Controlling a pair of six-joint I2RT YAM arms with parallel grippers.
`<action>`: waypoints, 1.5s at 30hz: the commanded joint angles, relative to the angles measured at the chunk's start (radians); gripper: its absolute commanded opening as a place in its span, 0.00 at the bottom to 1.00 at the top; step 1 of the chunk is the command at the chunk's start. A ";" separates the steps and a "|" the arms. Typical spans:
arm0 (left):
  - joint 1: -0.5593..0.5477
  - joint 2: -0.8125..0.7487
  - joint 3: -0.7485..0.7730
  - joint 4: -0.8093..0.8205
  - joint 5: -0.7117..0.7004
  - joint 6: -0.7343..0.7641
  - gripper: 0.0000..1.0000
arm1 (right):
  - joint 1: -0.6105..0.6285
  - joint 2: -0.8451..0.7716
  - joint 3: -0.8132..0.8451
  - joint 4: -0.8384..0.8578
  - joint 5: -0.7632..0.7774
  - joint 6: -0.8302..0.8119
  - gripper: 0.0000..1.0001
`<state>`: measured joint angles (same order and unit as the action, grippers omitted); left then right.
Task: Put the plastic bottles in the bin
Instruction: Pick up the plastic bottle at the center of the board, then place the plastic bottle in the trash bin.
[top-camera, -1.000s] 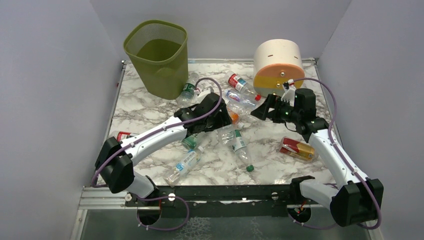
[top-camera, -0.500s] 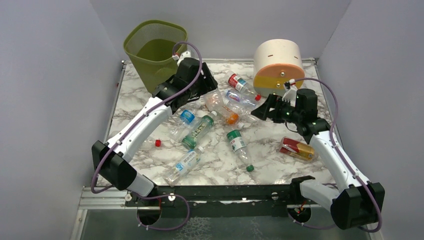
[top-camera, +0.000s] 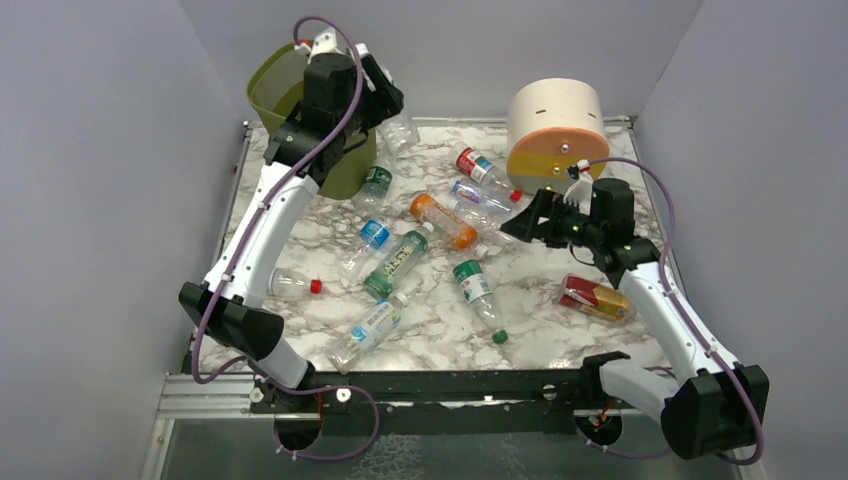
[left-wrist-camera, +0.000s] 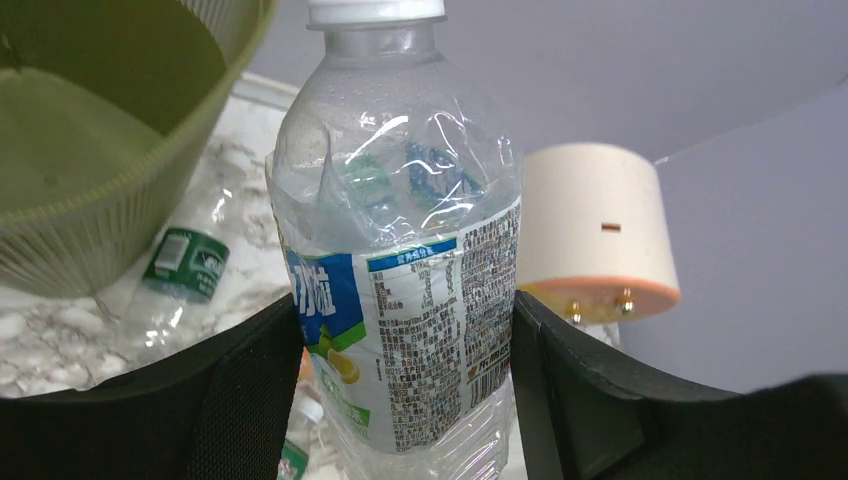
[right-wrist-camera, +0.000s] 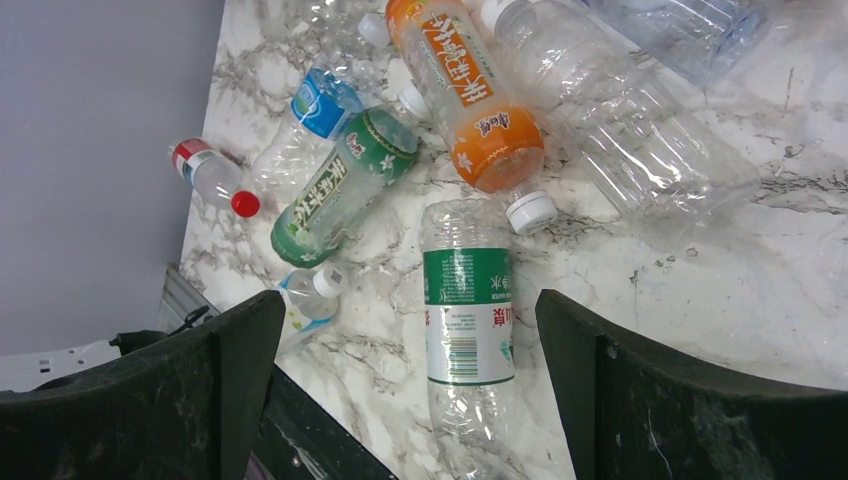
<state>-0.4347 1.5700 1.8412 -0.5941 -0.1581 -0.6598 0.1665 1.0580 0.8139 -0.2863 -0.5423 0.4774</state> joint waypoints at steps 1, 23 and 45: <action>0.070 0.038 0.134 0.011 0.042 0.045 0.71 | -0.003 -0.016 -0.013 0.027 -0.046 0.015 1.00; 0.445 0.198 0.246 0.183 0.149 0.003 0.72 | -0.003 -0.021 -0.076 0.048 -0.086 0.027 1.00; 0.481 0.286 0.142 0.228 0.145 0.079 0.81 | -0.002 -0.011 -0.120 0.030 -0.081 -0.004 1.00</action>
<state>0.0391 1.8561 1.9957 -0.3996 -0.0372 -0.6064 0.1665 1.0527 0.6968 -0.2565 -0.6144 0.4953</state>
